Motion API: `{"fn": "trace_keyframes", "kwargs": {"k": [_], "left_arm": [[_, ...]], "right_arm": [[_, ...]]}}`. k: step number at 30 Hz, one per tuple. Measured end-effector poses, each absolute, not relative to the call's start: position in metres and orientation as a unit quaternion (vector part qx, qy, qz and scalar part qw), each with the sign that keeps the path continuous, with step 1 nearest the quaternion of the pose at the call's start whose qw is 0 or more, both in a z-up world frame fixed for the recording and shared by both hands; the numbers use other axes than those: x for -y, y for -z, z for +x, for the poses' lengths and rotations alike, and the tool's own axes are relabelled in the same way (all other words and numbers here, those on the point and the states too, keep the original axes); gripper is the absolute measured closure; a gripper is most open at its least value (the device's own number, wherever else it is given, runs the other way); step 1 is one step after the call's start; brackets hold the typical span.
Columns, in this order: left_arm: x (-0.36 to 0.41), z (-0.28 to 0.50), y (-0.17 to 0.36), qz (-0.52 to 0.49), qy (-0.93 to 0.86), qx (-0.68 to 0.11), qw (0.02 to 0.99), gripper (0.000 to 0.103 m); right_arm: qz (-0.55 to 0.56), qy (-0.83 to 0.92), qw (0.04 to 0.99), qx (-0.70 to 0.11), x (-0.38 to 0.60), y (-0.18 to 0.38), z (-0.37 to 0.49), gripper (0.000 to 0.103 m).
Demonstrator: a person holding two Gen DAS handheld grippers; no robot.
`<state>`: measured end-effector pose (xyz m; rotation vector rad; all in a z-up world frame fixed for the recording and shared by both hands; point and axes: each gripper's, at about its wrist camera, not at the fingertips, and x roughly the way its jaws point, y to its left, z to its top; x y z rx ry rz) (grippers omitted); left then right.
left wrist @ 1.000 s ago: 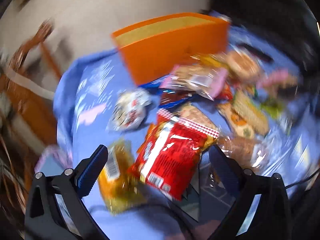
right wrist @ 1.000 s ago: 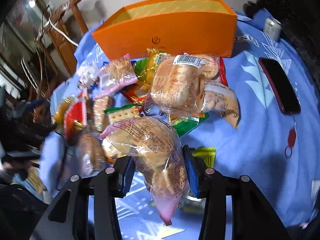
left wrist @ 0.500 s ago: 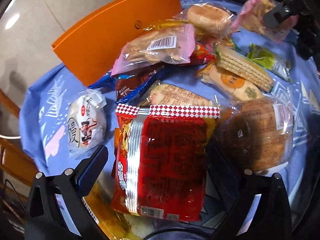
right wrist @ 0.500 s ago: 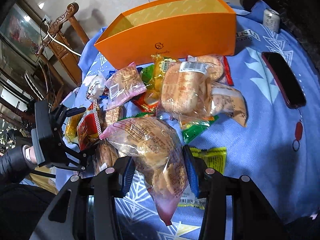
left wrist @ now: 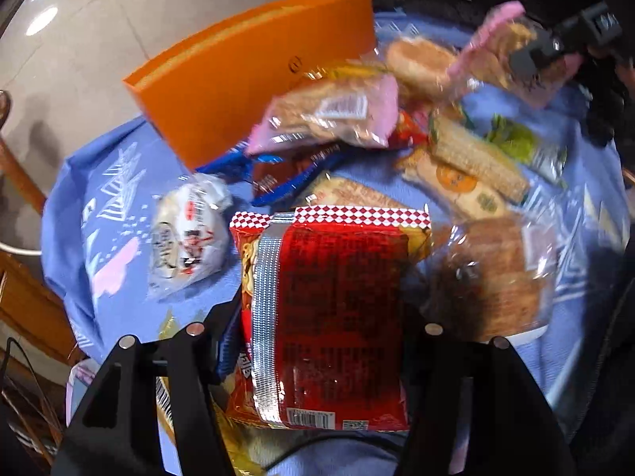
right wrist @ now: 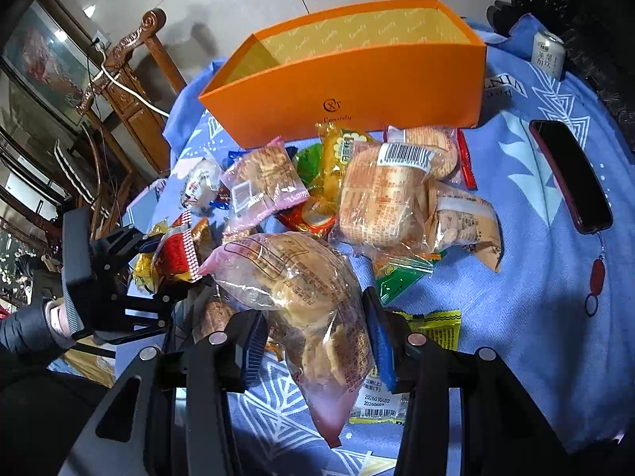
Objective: Organize snacks
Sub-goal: 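Carry both packs into the orange box and open both tools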
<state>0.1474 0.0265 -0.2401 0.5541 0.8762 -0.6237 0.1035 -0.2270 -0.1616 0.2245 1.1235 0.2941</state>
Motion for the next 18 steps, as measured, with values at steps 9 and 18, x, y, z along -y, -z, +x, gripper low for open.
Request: {"fn": "trace_keyframes", "kwargs": {"k": [9,18], "left_arm": [[-0.031,0.151,0.143,0.176,0.263,-0.366,0.875,0.044],[-0.001,0.229,0.061,0.123,0.242,-0.316,0.909,0.044]], "right_arm": [[0.121,-0.154,0.856,-0.478,0.23,0.126,0.108,0.057],[0.121,-0.156,0.906,-0.376,0.241,0.056,0.174,0.057]]}}
